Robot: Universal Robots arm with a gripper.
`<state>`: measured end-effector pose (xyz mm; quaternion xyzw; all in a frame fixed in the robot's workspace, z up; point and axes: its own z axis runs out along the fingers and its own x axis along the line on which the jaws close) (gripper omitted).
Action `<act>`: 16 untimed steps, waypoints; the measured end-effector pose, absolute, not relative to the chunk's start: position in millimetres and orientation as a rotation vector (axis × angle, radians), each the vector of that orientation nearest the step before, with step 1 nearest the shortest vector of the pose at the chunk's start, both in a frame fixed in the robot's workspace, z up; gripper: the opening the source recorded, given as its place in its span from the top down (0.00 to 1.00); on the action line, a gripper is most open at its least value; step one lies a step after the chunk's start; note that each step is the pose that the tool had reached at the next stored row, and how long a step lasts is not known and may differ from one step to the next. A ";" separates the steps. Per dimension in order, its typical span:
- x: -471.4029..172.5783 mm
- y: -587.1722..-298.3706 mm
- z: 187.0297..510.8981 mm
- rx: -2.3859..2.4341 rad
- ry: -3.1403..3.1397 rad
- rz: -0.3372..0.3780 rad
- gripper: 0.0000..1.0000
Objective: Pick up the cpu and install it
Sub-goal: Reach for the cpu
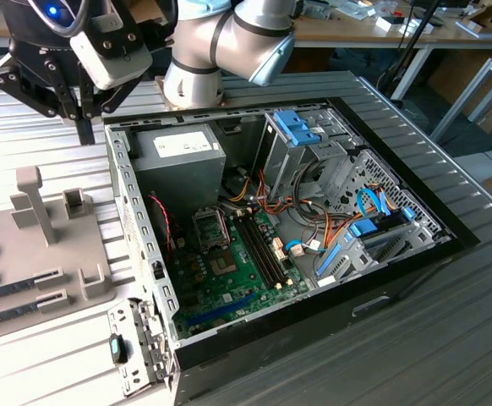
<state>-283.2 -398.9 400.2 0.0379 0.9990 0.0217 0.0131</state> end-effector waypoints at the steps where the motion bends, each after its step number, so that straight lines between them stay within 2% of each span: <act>1: -283.8 -399.0 400.2 0.118 3.113 0.068 0.90; 16: -292.7 -398.9 400.1 0.118 3.112 0.068 0.90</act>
